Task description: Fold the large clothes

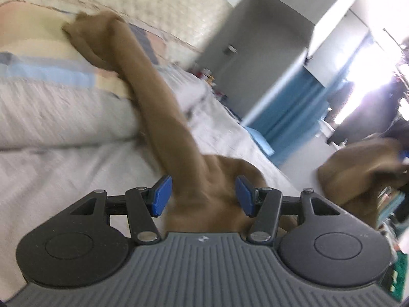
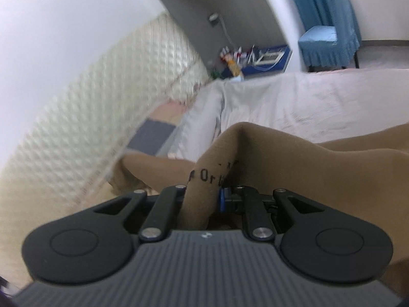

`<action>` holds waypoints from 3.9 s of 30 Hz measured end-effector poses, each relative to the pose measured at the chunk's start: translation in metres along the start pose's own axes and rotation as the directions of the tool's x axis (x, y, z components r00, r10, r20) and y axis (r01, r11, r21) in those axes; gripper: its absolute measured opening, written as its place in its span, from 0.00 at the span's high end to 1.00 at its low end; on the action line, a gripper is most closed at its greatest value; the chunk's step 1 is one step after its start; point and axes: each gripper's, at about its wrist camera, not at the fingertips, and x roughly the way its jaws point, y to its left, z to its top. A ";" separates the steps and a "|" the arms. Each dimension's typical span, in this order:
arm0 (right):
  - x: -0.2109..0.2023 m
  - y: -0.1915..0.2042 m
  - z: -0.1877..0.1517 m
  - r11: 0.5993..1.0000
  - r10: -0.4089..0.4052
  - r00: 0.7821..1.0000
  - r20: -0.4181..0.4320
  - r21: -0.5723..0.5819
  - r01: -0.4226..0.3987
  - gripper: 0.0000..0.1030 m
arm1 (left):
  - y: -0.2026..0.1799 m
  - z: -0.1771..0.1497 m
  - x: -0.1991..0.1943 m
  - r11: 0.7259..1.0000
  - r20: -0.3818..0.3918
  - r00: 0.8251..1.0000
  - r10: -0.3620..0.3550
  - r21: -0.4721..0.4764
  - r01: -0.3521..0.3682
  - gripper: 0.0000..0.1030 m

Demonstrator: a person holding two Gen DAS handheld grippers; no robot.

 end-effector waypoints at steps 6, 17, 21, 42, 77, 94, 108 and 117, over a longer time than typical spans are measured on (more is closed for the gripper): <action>0.105 -0.015 -0.045 0.998 -0.060 0.993 -0.097 -0.021 0.058 0.82 | 0.022 0.012 0.028 0.999 0.021 0.999 0.027 -0.025 -0.026 0.41; 0.168 -0.061 -0.070 1.000 -0.002 0.995 -0.102 0.017 0.004 0.81 | 0.043 0.005 0.102 0.991 -0.011 1.000 0.020 -0.129 -0.022 0.41; 0.155 -0.063 -0.063 0.993 0.089 0.979 -0.182 0.096 -0.072 0.62 | 0.036 0.008 0.097 0.995 0.022 1.000 -0.015 -0.100 0.017 0.41; -0.026 -0.128 -0.086 0.985 0.039 0.999 -0.027 -0.168 -0.043 0.19 | -0.033 -0.032 0.069 0.983 -0.096 0.986 -0.136 0.110 0.146 0.40; -0.005 -0.140 -0.141 0.939 -0.166 0.969 0.182 -0.270 0.212 0.14 | -0.086 -0.047 0.126 0.923 -0.117 0.992 -0.057 0.373 0.097 0.37; 0.010 -0.162 -0.137 0.948 -0.239 0.955 0.176 -0.169 0.269 0.39 | -0.120 -0.061 0.212 0.868 -0.221 0.975 0.018 0.487 0.095 0.37; 0.022 -0.178 -0.131 0.969 -0.186 0.971 0.153 -0.138 0.207 0.38 | -0.082 -0.009 0.207 0.957 -0.251 0.968 0.019 0.286 0.056 0.34; 0.022 -0.170 -0.132 0.964 -0.215 0.964 0.160 -0.121 0.235 0.37 | 0.016 0.110 0.187 0.976 -0.056 0.980 0.189 0.125 -0.181 0.32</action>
